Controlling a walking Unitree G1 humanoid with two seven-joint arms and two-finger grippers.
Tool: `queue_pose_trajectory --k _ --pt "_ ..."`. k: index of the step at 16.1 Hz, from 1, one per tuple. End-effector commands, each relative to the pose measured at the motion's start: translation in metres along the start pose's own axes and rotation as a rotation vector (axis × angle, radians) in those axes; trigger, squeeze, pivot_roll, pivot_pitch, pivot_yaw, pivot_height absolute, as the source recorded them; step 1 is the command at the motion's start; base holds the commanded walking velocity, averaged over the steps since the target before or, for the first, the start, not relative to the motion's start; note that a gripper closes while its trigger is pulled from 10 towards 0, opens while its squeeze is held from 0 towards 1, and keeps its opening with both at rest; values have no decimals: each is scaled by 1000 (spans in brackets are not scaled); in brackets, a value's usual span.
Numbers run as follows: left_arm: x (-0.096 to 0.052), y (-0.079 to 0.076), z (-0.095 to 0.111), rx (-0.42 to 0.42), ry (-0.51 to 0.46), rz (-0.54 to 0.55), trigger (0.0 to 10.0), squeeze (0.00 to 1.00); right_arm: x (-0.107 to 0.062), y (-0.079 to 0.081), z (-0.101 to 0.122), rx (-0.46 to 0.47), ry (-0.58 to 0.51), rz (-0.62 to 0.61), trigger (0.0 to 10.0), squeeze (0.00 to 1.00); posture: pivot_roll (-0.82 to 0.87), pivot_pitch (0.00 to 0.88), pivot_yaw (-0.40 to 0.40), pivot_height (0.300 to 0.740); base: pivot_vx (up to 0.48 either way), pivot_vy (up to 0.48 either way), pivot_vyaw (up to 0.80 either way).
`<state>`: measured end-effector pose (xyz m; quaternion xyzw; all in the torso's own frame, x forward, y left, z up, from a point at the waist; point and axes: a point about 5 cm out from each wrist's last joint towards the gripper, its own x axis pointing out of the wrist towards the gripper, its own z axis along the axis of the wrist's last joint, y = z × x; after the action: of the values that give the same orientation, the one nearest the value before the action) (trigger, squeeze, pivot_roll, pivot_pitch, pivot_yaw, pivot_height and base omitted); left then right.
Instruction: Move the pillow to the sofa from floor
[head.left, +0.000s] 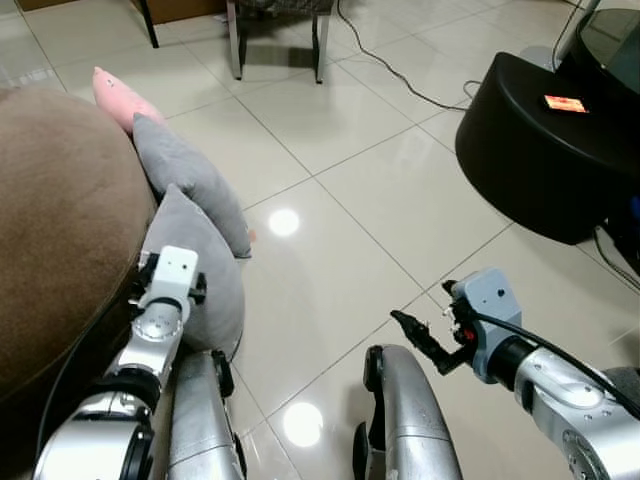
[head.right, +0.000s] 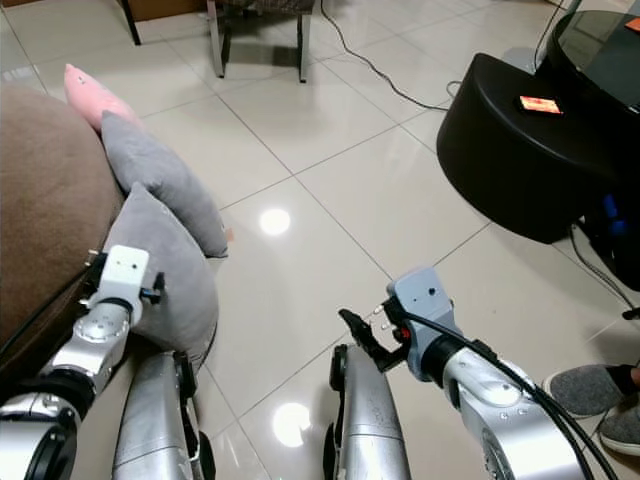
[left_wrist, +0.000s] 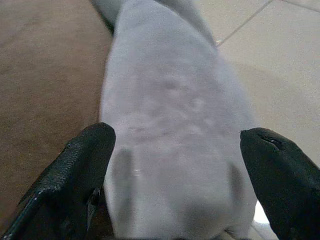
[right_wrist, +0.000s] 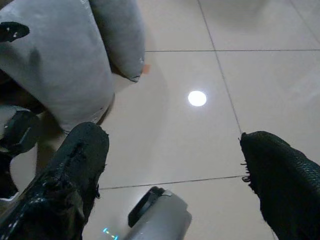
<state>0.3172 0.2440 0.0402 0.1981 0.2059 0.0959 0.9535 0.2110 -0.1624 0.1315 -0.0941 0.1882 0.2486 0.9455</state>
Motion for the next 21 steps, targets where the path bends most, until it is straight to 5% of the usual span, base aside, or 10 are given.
queue_pose_trajectory --k 1,10,13,21 --pt "-2 10 -15 -12 87 72 10000 0 -7 6 3 -5 -4 54 10000 0 -149 165 -80 541 0 0 0" --pt "-4 3 -31 -108 220 13 10000 0 -16 14 3 -33 22 121 10000 0 -200 189 -101 541 0 0 0" --pt "-4 8 -32 -160 236 37 0 0 -19 17 5 -37 23 150 10000 0 -219 194 -109 541 0 0 0" --pt "-3 6 -30 -160 218 -9 0 0 -20 17 5 -35 21 158 10000 0 -211 190 -116 541 0 0 0"
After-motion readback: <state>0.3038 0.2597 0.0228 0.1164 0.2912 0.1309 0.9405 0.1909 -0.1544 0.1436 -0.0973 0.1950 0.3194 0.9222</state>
